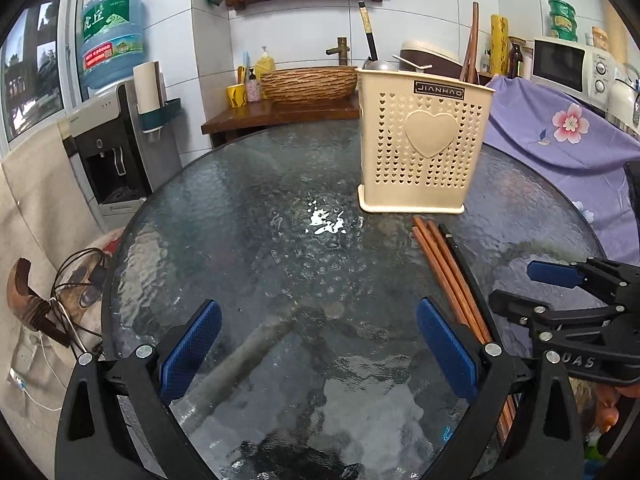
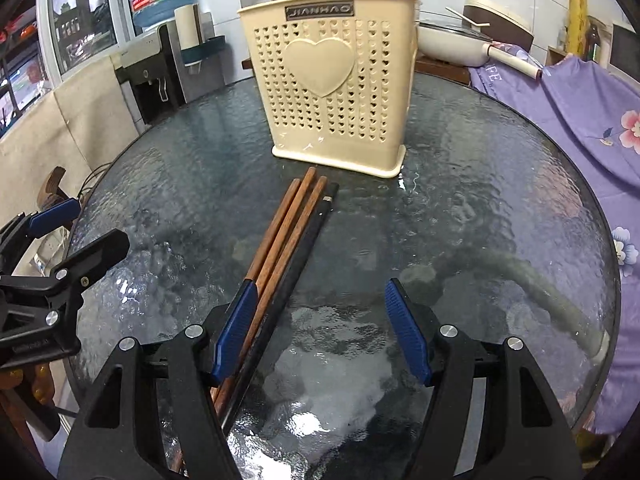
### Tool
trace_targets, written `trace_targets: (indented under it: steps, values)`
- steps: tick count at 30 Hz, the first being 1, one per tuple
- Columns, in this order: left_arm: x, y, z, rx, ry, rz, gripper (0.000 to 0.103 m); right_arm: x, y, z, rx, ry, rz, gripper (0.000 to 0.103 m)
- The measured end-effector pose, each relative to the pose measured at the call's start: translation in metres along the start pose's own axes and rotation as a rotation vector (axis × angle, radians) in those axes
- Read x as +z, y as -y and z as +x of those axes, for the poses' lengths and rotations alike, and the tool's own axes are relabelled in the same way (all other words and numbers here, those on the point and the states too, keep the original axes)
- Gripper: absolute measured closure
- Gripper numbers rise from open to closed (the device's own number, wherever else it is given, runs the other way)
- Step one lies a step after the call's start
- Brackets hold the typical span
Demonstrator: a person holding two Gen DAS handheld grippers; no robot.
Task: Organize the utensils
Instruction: 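Move both open tools back over the remaining chopsticks beside the holder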
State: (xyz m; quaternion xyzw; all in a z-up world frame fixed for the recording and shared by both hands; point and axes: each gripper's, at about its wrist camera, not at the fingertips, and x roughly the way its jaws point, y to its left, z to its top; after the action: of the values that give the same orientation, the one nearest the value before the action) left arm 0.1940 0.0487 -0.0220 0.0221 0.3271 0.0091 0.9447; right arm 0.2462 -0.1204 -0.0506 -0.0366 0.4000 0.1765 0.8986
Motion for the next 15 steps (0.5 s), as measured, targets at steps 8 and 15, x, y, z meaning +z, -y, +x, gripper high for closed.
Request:
trace_targets:
  steps: [8, 15]
  values:
    - [-0.003, 0.006, 0.002, -0.002, -0.015, 0.025, 0.007, -0.002, 0.000, 0.007, -0.114, -0.035, -0.051, 0.037]
    - [0.001, 0.022, 0.012, -0.066, -0.048, 0.037, 0.014, -0.004, 0.031, 0.003, -0.142, -0.049, 0.004, 0.044]
